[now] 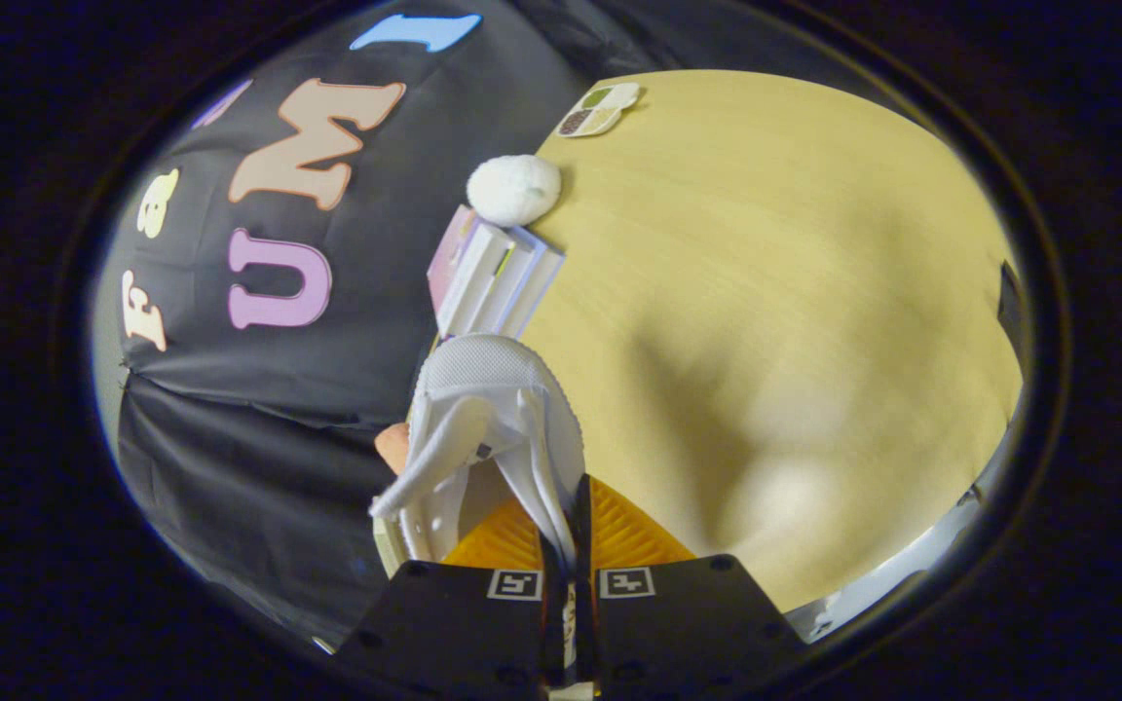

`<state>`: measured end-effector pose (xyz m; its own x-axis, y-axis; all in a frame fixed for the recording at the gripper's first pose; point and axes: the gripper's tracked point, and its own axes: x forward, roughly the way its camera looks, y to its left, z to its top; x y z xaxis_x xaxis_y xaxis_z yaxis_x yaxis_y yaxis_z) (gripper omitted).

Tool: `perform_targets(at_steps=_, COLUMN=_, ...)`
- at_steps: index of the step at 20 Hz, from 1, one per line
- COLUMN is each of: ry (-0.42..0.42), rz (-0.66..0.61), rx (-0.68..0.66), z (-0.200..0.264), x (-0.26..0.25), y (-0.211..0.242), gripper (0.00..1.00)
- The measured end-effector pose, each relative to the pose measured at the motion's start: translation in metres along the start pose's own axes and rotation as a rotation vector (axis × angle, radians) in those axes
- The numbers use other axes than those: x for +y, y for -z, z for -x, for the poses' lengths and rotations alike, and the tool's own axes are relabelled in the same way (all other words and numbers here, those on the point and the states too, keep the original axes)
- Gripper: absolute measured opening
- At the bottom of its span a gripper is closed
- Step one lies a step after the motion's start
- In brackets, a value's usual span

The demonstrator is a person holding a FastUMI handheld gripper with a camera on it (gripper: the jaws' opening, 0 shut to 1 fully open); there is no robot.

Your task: Open the storage box then place both shoes into the box .Put the left shoe in first, then the right shoe, with the right side of both shoes facing outward in a uniform manner.

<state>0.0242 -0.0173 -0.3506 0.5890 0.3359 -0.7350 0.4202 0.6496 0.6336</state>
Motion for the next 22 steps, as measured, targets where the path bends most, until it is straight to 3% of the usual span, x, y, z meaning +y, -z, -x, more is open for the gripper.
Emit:
perform_targets(at_steps=9, ry=-0.172, rz=0.065, rx=0.073, z=0.012, x=0.149, y=0.075, gripper=0.07)
perform_targets(at_steps=17, ry=-0.178, rz=0.205, rx=0.126, z=-0.027, x=0.240, y=0.158, gripper=0.07)
perform_targets(at_steps=22, ry=-0.111, rz=0.246, rx=0.141, z=-0.057, x=0.242, y=0.206, gripper=0.07)
